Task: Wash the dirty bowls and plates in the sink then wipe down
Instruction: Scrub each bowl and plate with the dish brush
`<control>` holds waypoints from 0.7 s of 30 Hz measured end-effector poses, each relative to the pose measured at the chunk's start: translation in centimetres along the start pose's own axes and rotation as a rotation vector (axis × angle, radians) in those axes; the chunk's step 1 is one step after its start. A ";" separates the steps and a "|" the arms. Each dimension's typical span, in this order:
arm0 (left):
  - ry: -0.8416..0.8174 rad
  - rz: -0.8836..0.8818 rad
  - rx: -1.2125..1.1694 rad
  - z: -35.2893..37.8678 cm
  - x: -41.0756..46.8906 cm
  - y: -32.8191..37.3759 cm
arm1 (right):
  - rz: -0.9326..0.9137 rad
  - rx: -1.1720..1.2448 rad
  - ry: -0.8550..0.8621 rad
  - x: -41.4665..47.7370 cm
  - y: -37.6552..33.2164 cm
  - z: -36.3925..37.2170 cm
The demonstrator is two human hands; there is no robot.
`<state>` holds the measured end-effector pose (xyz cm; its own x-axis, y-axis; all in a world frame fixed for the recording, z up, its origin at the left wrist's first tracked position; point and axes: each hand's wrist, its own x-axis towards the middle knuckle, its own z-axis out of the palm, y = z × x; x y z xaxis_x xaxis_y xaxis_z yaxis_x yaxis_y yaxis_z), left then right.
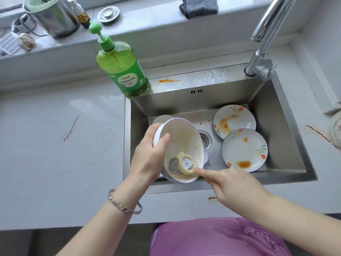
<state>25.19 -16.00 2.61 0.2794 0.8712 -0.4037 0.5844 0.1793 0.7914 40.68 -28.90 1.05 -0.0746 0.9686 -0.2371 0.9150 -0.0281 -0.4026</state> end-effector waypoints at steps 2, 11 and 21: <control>-0.029 0.008 0.034 0.1 -0.2 0.2 | 0.089 0.084 -0.015 0.2 0.7 -0.7; -0.009 -0.003 0.037 -0.3 0.1 0.3 | -0.016 -0.140 0.030 -0.3 1.0 0.5; -0.244 -0.074 0.030 -0.9 0.4 -0.8 | 0.474 0.747 0.292 2.4 4.8 -1.4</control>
<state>24.16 -15.45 2.20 0.4086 0.7193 -0.5619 0.6318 0.2214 0.7428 45.39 -26.42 -0.22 0.4373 0.8361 -0.3313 0.3245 -0.4903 -0.8089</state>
